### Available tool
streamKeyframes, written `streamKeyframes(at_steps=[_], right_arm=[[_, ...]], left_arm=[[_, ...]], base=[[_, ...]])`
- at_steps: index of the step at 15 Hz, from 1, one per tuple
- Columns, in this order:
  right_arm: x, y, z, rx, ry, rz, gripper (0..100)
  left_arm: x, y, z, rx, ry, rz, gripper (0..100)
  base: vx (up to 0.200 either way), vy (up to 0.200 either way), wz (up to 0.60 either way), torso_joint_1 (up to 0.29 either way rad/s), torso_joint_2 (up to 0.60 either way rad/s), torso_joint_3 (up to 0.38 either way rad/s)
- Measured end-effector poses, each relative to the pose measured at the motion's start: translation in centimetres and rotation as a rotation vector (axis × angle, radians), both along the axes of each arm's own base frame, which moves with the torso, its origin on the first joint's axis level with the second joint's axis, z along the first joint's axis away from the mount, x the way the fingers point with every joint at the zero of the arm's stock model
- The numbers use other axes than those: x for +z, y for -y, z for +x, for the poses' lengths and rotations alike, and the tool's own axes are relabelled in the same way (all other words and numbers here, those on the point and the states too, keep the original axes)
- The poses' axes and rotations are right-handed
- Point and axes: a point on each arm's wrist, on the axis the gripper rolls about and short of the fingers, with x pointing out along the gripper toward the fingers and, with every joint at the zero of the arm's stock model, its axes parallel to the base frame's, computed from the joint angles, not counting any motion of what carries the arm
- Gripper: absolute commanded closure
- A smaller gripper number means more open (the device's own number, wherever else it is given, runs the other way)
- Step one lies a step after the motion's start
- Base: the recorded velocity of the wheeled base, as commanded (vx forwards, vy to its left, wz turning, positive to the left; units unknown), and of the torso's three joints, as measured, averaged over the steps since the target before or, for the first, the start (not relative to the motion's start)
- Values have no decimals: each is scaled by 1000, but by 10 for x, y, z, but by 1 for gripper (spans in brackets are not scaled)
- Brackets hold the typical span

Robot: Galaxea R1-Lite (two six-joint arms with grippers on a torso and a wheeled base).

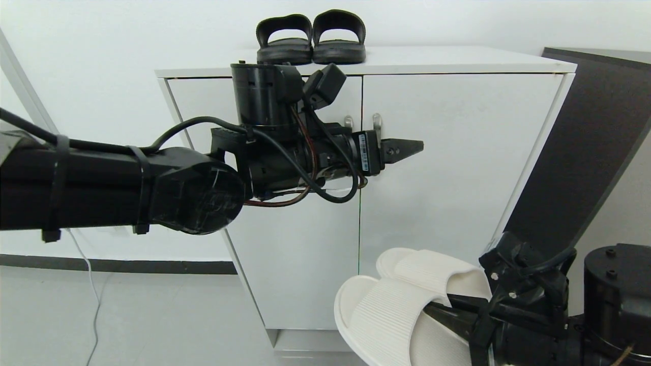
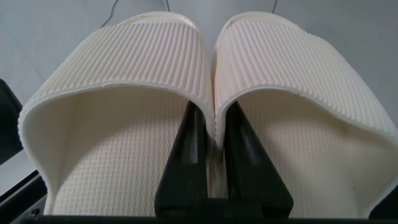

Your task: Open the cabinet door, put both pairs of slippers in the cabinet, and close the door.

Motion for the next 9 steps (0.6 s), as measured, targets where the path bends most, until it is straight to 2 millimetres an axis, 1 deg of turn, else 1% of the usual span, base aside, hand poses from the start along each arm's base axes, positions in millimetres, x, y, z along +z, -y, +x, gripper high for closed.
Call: streamKeyframes(at_steps=[1,2,7,9], right_arm=[[0,0,0,2,1,-1,100],[0,0,0,4,0,-1,100],[-1,-1,-2,15,-5,-5,100],[-3,-1,-4,56,-17,0,100]], left_arm=[[0,1,1,0,0,-1,0],[0,1,2,0,1,-2,100],[-3,2,3,3,-10,2,100],[-4,1,2,6,-14,0,100]], base=[[0,0,0,0,0,0],[0,0,0,0,0,0],[0,0,0,0,0,0],[0,0,0,0,0,0]])
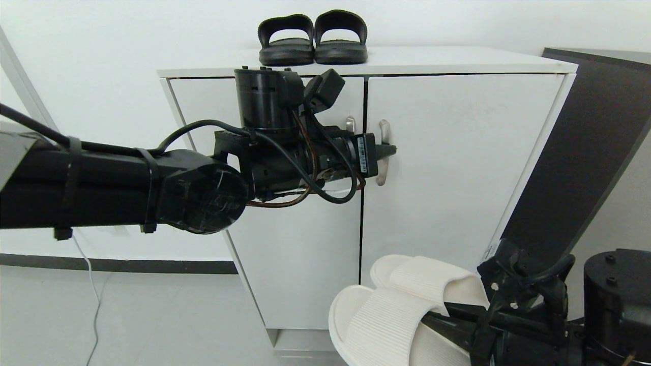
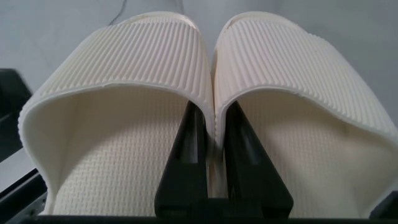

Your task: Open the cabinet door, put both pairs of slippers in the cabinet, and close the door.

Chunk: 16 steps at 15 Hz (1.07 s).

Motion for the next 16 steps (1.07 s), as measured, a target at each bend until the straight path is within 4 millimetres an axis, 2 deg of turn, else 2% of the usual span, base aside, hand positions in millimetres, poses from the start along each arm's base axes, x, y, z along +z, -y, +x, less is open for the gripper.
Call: streamKeyframes(at_steps=[4,6,11,13,16], right_arm=[[-2,3,-6,82,-18,11,100],[-2,8,-13,153,-33,24,100],[-8,16,-23,204,-3,-15,100],[-9,17,-24,206,-3,-18,100],[-10,17,-25,211,-6,-22,100]], left_arm=[[-4,-5,-15,-16,-23,16,100],[-3,-4,-29,-39,-17,11,100],[-1,-5,-63,-101,-1,-1,100],[0,-9,-77,-120,-1,0,100],[1,-29,-93,-113,-4,-1,100]], base=[[0,0,0,0,0,0],[0,0,0,0,0,0],[0,0,0,0,0,0],[0,0,0,0,0,0],[0,0,0,0,0,0]])
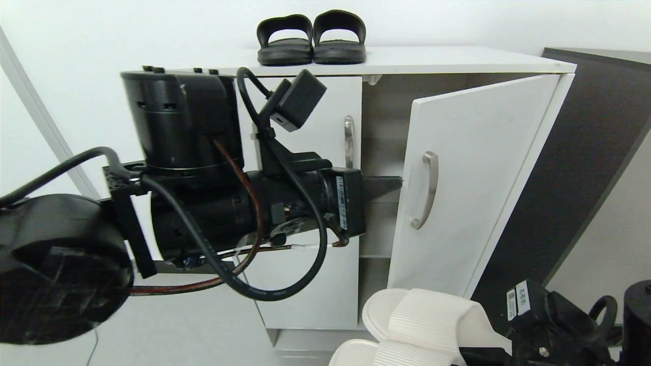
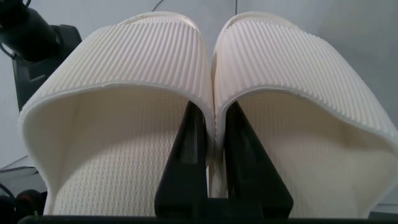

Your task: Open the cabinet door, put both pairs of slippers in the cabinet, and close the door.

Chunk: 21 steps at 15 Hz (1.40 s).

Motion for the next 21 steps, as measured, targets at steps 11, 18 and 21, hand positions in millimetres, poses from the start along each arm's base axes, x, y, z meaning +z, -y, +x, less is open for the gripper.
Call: streamKeyframes(at_steps=[11,18,21], right_arm=[[-13,-4,-11,53,-49,-74,100],[-18,-7,-14,75,-62,-96,100],[-19,-7,-16,84,-63,-98,100]], left_arm=[[-9,12,51,83,-7,-102,100],[-24,33,67,80,-49,-105,100],[-27,56,51,5,-14,-109,100]], base=[[-18,0,0,0,1,1],[-200,0,0,0,3,5],[-67,0,0,2,-1,1]])
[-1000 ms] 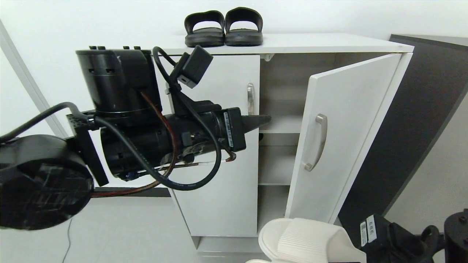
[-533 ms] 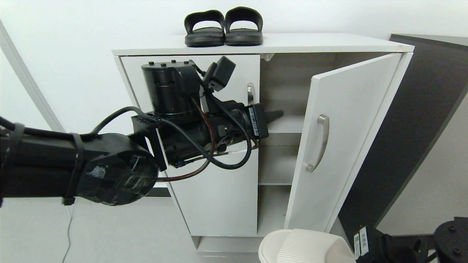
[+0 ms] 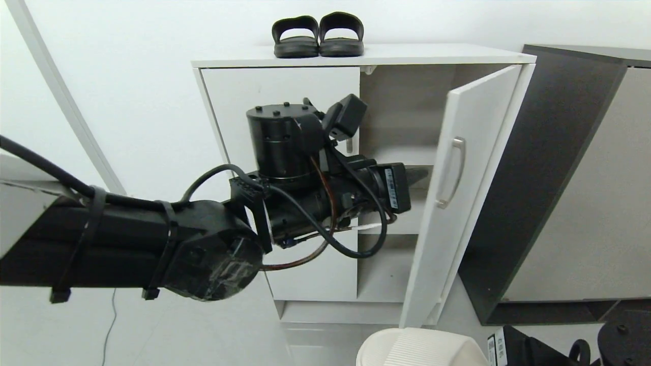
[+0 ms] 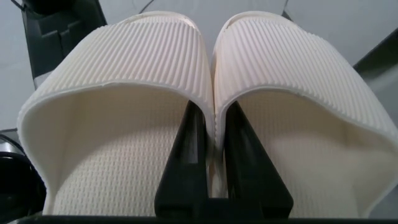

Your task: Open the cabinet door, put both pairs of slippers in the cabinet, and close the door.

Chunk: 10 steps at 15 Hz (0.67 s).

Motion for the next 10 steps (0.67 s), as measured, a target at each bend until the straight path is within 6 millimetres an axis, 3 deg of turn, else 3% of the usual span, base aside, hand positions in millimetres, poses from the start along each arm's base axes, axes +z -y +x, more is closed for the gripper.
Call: streamKeyframes(at_steps=[5,8,10], right_arm=[[1,-1,1,-3,1,3,100],[3,-2,15,-133,31,-13,100],[5,-6,28,-260,50,-21,100]], left_arm=[[-8,-5,-8,14,21,-23,100],[3,-32,-5,149,28,-33,100],[11,-59,-11,246,25,4,100]], base=[[0,0,0,0,0,0],[0,0,0,0,0,0],[0,0,0,0,0,0]])
